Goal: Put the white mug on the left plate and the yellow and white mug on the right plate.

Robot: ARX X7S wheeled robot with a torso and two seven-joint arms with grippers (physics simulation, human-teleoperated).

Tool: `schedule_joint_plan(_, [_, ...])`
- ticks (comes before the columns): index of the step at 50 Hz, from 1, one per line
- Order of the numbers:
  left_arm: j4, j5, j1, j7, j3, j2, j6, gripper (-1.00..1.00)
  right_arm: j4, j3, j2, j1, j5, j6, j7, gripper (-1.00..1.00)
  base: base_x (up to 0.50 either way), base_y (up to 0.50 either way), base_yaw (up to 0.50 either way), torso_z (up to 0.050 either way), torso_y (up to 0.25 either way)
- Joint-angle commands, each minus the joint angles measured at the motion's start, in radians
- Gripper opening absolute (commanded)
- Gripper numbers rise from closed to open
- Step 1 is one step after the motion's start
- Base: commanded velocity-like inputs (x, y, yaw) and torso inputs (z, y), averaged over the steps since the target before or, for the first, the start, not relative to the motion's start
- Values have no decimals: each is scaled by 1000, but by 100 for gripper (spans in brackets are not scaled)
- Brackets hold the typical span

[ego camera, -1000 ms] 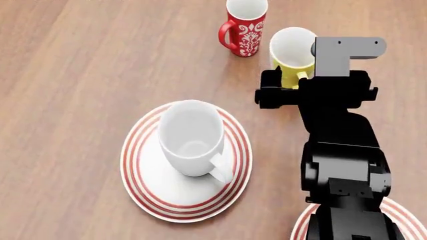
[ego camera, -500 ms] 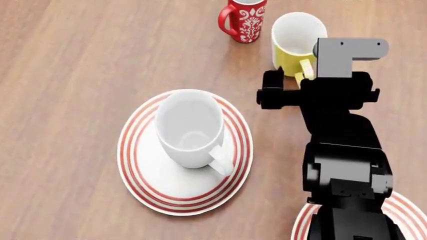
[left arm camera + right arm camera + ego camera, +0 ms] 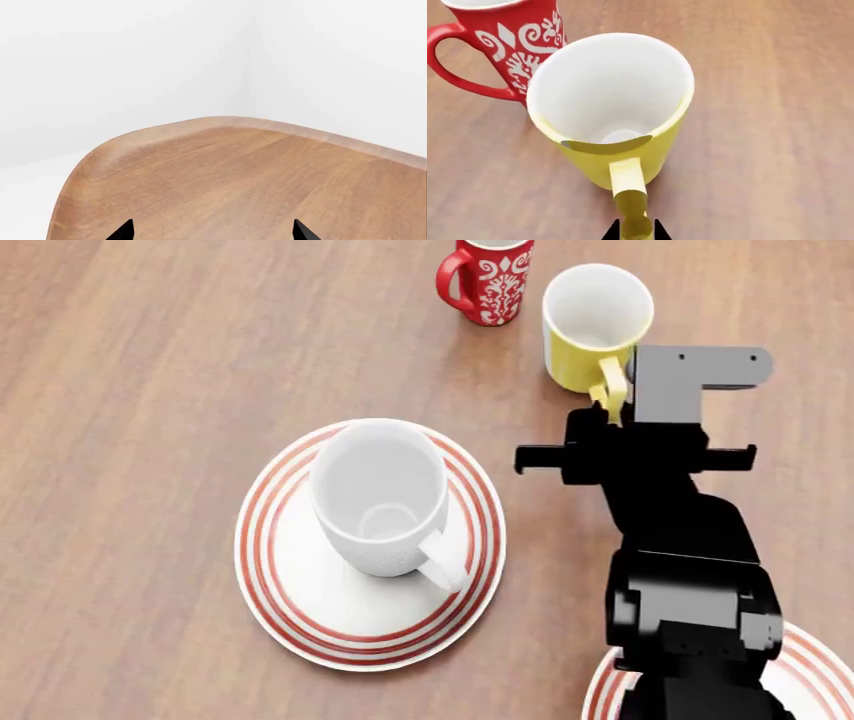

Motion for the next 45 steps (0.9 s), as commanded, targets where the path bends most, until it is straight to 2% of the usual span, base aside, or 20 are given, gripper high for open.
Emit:
schedule_joint_plan(1, [-2, -4, 0, 0, 0, -1, 3, 100, -1, 1, 3, -26, -4, -128, 5, -100, 0, 0, 0, 0, 0])
schedule_joint_plan(7, [-5, 4, -3, 0, 9, -1, 3, 100, -50, 19, 7, -82, 20, -341, -18, -100, 0, 0, 0, 0, 0])
schedule_joint_plan(13, [-10, 0, -5, 1, 7, -3, 5, 100, -497, 66, 2, -279, 91, -218, -33, -100, 0, 0, 0, 0, 0])
schedule_joint_plan(20, [-12, 0, -7, 0, 8, -5, 6, 100, -837, 81, 9, -448, 134, -83, -29, -100, 0, 0, 0, 0, 0])
schedule_joint_plan(26, [-16, 6, -9, 2, 14, -5, 8, 100, -1031, 68, 18, -542, 121, 14, 4, -100, 0, 0, 0, 0, 0])
schedule_joint_plan(30, [-21, 0, -11, 3, 9, -8, 9, 100, -1119, 49, 29, -597, 94, 129, 36, -100, 0, 0, 0, 0, 0])
schedule_joint_plan(45, [-21, -1, -11, 1, 11, -10, 11, 100, -1121, 41, 35, -598, 104, 130, 44, -100, 0, 0, 0, 0, 0])
